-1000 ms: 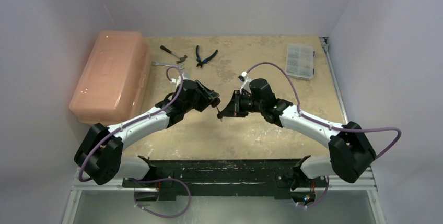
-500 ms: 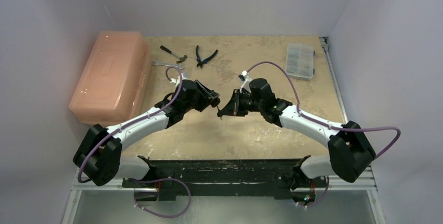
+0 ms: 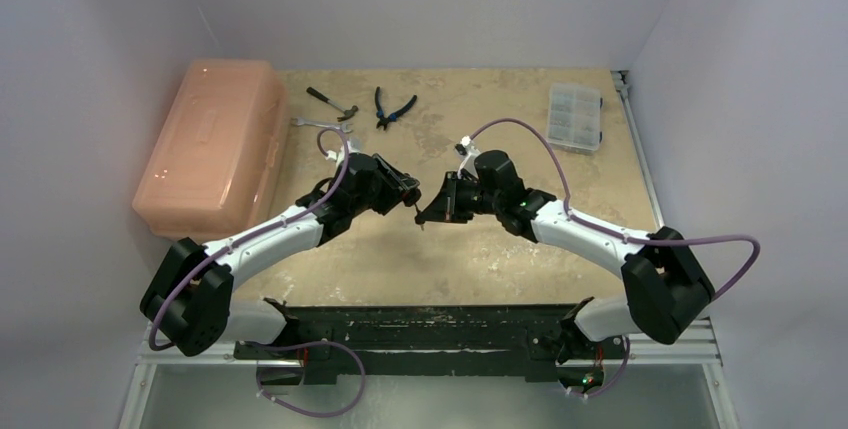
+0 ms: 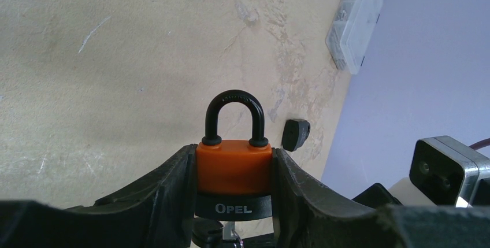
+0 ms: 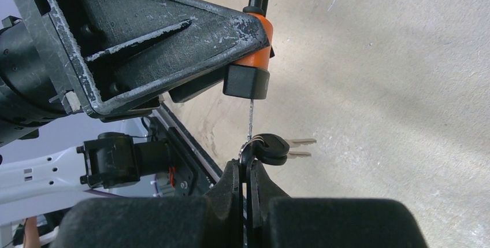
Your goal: Unlock with the key
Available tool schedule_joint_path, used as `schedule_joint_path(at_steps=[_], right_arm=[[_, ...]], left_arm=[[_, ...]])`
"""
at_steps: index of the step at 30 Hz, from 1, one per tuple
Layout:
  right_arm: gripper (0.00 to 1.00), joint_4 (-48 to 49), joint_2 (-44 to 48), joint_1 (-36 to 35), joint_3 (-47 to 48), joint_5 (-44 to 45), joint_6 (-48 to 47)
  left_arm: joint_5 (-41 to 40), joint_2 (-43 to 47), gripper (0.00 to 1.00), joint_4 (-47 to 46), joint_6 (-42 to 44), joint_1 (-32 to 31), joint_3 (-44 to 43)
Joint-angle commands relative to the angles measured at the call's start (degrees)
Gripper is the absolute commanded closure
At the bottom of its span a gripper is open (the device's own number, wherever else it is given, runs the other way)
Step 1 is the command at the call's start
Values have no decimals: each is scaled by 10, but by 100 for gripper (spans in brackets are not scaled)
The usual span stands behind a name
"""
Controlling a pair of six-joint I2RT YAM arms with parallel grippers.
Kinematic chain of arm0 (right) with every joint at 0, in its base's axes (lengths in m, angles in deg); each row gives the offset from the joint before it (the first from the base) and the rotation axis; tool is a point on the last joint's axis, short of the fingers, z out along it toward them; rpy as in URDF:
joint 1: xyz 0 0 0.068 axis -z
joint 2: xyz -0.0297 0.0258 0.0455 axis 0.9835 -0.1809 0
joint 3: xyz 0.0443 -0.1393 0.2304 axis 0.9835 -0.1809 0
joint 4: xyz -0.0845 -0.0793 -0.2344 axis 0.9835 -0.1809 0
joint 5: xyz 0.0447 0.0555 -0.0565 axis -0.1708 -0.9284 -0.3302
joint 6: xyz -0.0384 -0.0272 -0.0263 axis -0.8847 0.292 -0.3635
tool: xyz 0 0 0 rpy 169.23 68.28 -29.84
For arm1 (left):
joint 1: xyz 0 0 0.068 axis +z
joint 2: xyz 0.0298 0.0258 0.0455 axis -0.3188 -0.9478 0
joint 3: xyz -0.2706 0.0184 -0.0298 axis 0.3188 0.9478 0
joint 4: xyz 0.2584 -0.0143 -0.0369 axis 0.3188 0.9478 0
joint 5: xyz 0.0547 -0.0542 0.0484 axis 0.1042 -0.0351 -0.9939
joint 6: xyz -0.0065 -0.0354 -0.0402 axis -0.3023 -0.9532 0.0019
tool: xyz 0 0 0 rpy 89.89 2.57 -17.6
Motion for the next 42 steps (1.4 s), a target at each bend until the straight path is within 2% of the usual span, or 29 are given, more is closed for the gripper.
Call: schedule_joint_path(at_steps=[1,23,42], right_arm=[[100,21,1,-2,22,14,-10],[100,10,-4,-1,40,22,-15],[100,30,-21,-1,46,35,28]], left_arm=[[8,21,100,-34,-2,3,0],[1,26,100,-33,2,3,8],[-7,42,100,-31,-5,3,16]])
